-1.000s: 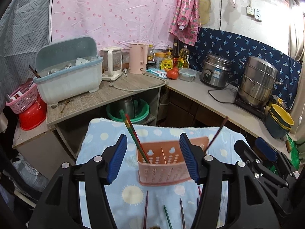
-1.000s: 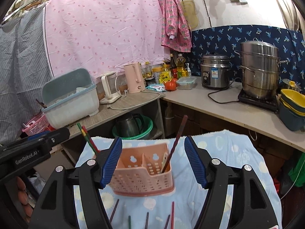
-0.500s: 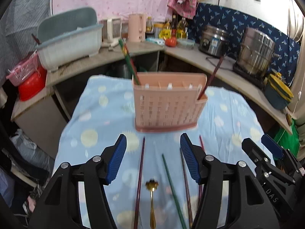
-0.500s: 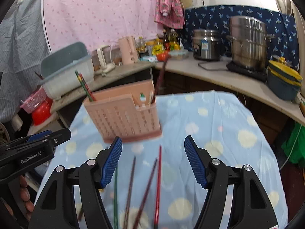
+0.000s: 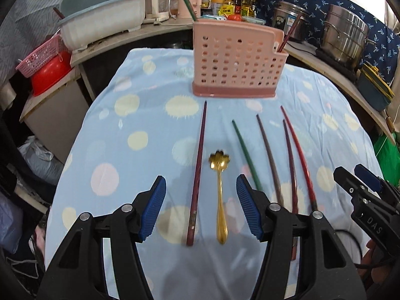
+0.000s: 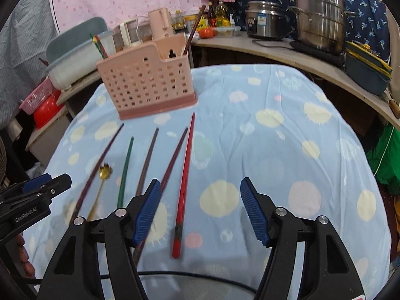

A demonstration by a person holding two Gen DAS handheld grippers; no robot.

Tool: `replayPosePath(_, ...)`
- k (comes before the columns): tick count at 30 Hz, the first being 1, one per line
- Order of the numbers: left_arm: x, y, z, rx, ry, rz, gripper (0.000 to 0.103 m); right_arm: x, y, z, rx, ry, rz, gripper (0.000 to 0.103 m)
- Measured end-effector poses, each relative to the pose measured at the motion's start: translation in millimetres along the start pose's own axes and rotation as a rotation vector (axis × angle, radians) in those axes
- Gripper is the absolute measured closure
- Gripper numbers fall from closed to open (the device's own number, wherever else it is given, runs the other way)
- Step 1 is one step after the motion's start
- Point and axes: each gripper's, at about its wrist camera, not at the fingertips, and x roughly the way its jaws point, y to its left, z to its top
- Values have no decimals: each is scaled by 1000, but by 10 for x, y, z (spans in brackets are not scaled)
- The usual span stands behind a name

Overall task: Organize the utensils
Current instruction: 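Withdraw both tools from the holder back over the remaining utensils, then close the left tool on a dark red chopstick while the right tool grasps a red chopstick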

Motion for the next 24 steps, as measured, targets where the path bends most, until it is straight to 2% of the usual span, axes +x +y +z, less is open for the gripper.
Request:
replayPosePath(12,117,201,-343,-31,45,24,48,258,148,-340,-52,115,36,73)
replayPosePath(19,187,241,-415,-37,65,20,51,261,194,-381,-73,114,26,75)
replayPosePath(24,234,232,-444,-33,71,23,56,249,192,-396,-79,111,18,81)
